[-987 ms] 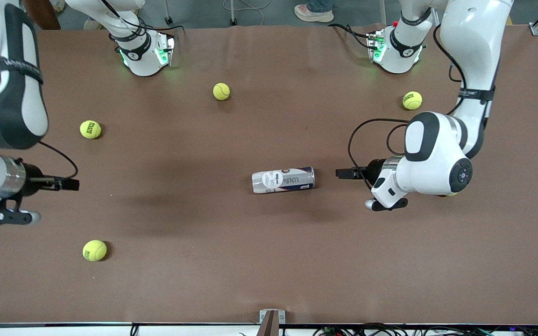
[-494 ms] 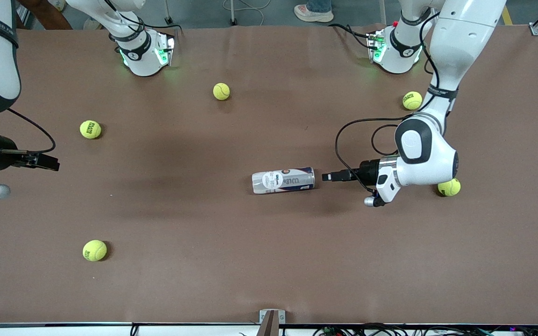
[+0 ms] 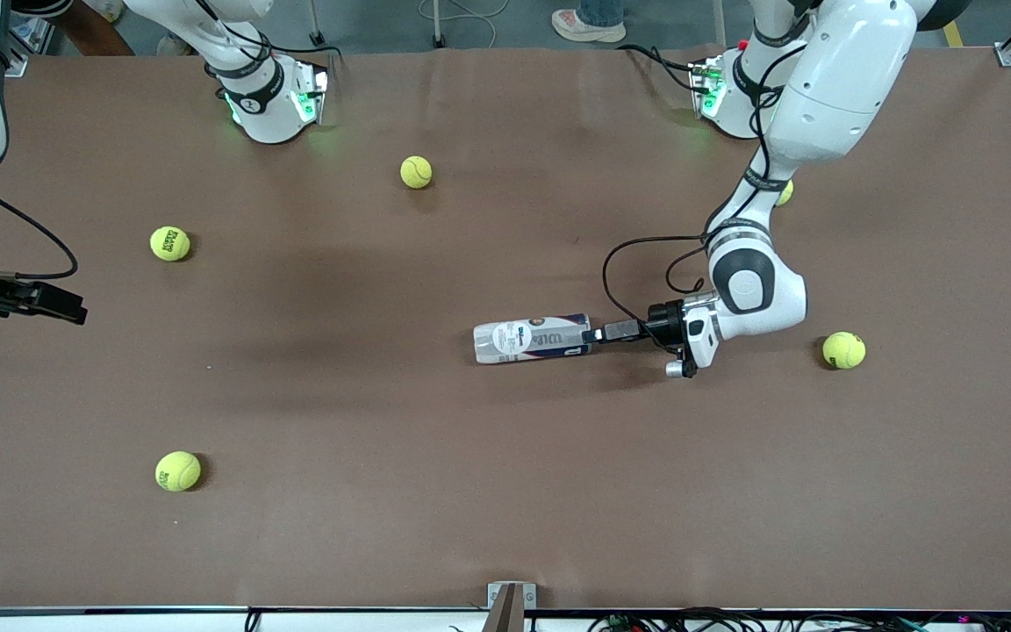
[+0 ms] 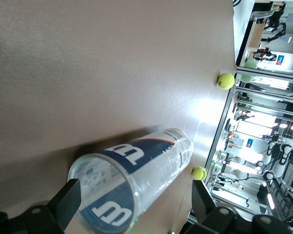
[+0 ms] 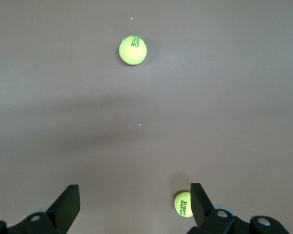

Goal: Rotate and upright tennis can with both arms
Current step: 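Grasp the can's open end with the left gripper, then lift and rotate the can upright with the left gripper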

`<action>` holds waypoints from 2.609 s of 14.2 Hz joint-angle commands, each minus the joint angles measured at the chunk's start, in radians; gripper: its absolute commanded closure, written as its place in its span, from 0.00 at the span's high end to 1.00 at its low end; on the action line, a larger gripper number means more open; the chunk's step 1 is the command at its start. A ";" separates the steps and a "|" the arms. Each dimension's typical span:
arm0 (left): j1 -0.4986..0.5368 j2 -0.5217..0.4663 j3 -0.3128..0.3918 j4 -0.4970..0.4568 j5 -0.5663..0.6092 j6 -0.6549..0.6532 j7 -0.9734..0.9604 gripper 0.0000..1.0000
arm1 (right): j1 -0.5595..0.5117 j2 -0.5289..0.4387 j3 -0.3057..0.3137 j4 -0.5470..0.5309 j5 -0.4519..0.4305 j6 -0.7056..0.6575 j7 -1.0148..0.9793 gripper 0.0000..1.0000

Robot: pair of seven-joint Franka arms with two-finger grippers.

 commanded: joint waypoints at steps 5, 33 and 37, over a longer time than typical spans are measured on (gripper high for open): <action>0.001 -0.004 -0.031 0.011 -0.038 0.013 0.020 0.79 | -0.016 -0.020 0.009 -0.003 0.077 -0.055 -0.057 1.00; -0.151 -0.263 -0.044 0.348 1.196 0.002 -1.314 0.00 | 0.041 -0.327 -0.075 -0.245 0.026 -0.055 -0.176 1.00; -0.256 -0.230 -0.043 0.443 1.463 -0.018 -1.590 0.00 | 0.044 -0.361 -0.074 -0.242 0.022 -0.075 -0.184 1.00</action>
